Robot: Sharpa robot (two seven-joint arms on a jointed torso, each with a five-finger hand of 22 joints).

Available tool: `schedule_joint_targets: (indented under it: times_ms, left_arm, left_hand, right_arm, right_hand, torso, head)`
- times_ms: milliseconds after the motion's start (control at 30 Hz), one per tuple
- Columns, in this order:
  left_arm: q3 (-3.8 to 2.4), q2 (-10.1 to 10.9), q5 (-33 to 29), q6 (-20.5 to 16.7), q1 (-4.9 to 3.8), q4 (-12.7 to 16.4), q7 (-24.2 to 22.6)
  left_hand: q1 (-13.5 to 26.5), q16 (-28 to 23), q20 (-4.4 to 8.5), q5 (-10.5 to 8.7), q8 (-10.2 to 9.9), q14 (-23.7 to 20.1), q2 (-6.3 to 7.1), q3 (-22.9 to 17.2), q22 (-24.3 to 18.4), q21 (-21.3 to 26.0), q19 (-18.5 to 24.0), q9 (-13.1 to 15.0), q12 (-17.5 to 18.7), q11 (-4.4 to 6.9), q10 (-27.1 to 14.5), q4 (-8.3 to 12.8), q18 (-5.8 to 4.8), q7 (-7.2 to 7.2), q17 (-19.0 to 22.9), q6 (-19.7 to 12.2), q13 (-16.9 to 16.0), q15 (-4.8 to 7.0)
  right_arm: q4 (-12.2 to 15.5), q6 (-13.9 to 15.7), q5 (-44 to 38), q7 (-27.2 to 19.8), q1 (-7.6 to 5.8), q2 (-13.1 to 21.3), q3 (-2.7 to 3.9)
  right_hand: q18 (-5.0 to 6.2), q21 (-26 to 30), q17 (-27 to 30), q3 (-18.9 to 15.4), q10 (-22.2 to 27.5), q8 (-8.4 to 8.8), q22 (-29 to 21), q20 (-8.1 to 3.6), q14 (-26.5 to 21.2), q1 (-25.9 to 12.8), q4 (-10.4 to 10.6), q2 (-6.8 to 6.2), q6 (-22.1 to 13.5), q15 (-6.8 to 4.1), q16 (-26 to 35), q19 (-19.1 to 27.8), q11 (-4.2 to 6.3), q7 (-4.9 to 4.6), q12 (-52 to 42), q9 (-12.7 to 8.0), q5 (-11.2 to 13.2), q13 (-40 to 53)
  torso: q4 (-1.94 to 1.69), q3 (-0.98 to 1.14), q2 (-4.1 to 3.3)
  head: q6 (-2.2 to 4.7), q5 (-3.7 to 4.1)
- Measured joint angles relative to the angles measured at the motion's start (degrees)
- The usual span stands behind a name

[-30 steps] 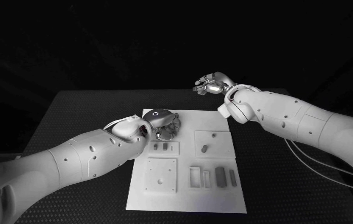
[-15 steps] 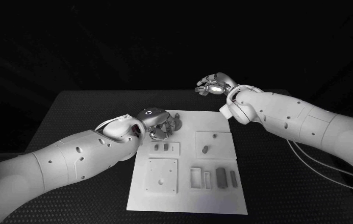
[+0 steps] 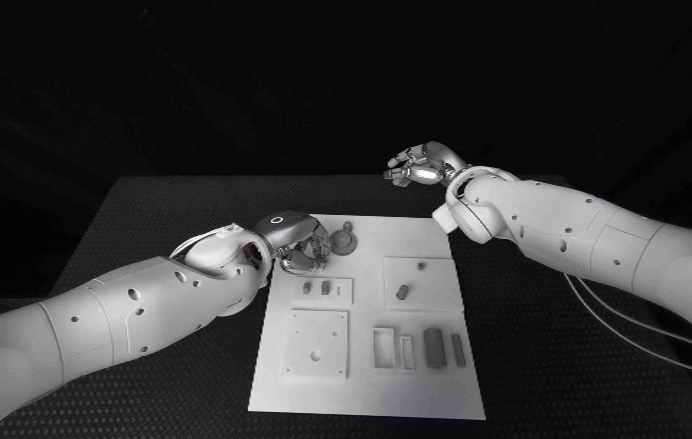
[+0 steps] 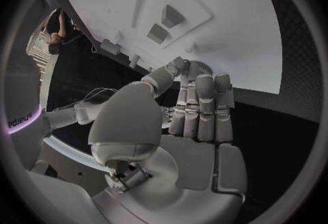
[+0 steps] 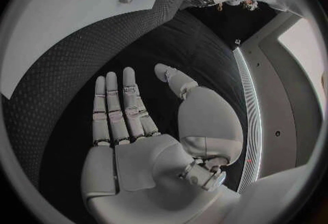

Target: Assemble the parts on the task board

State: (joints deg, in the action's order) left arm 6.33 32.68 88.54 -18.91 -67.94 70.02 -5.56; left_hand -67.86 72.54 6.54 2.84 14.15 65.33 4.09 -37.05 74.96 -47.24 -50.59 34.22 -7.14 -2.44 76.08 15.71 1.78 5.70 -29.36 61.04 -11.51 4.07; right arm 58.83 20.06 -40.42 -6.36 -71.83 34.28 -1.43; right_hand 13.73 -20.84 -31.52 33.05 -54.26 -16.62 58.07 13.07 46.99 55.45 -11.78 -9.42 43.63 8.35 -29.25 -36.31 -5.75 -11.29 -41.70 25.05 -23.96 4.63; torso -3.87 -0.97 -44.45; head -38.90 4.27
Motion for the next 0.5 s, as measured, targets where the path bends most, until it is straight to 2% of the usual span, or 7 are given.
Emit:
schedule_joint_targets:
  times_ms: [500]
  left_arm:
    - [0.0, 1.1, -1.2, 0.7, 0.01, -0.2, 0.3]
  left_hand:
    - [0.0, 0.2, 0.0, 0.21, -0.1, 0.1, 0.09, -0.1, 0.0, -0.2, 0.0, 0.0, 0.3, 0.2, 0.2, -0.1, -0.02, -0.09, 0.1, -0.1, 0.0, -0.1]
  right_arm:
    - [0.1, 0.0, 0.0, 0.0, 0.0, 0.2, 0.0]
  right_hand:
    - [0.0, 0.0, -0.1, 0.0, 0.0, 0.0, 0.1, 0.0, 0.1, 0.0, 0.0, 0.0, 0.0, -0.06, 0.0, 0.0, 0.0, 0.02, 0.0, 0.0, 0.0, -0.1]
  torso:
    - [0.04, 0.11, -0.01]
  head:
    - [-0.22, 0.07]
